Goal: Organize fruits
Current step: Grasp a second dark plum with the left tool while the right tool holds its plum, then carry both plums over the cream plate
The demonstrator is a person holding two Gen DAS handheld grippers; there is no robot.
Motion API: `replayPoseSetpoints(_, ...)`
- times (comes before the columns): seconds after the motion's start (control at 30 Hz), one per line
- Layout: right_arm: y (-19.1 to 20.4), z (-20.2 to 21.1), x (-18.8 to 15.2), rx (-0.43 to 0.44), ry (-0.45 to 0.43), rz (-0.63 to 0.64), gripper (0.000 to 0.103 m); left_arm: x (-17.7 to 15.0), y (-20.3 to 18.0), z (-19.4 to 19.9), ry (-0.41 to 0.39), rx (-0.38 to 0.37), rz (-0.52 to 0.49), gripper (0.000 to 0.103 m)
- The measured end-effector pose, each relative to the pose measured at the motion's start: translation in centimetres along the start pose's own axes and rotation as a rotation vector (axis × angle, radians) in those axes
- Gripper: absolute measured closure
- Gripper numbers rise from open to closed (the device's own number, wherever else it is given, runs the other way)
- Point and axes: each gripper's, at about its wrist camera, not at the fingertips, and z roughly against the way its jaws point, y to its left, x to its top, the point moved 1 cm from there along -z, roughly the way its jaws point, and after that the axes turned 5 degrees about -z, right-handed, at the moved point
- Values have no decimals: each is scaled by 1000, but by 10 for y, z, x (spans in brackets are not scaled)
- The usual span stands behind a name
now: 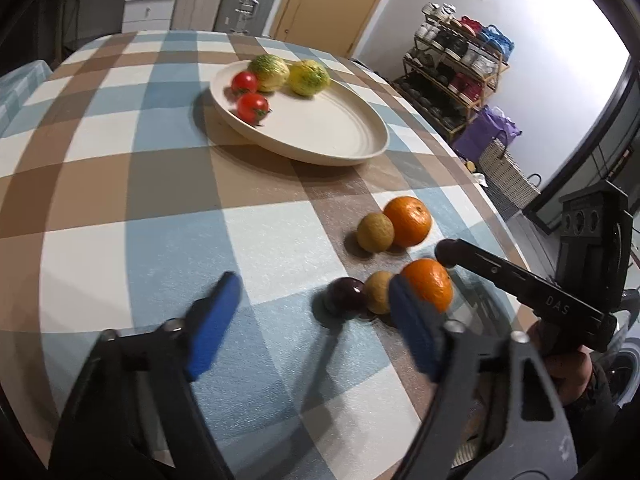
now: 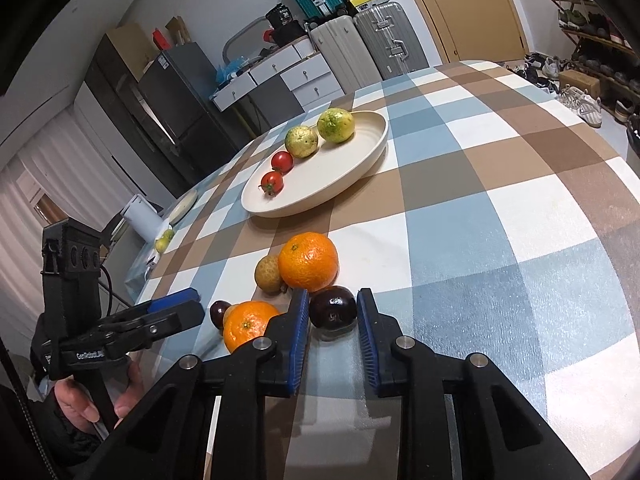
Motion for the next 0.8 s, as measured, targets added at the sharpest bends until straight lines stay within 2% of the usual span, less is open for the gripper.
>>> replayPoseSetpoints(0.03, 0, 0, 0, 1, 0, 0, 78, 0, -1, 0, 1, -12, -3, 44)
replayPoseSetpoints(0.23, -1, 0, -1, 7, 0, -1, 78, -2, -7, -5, 32, -84, -24, 73)
replayPoseSetpoints(0.37, -1, 0, -1, 8, 0, -2, 78, -3, -8, -4, 31, -92, -31, 82)
replayPoseSetpoints(0.8, 0, 2, 0, 6, -6, 4, 78, 3, 1, 6, -5, -103, -14, 83)
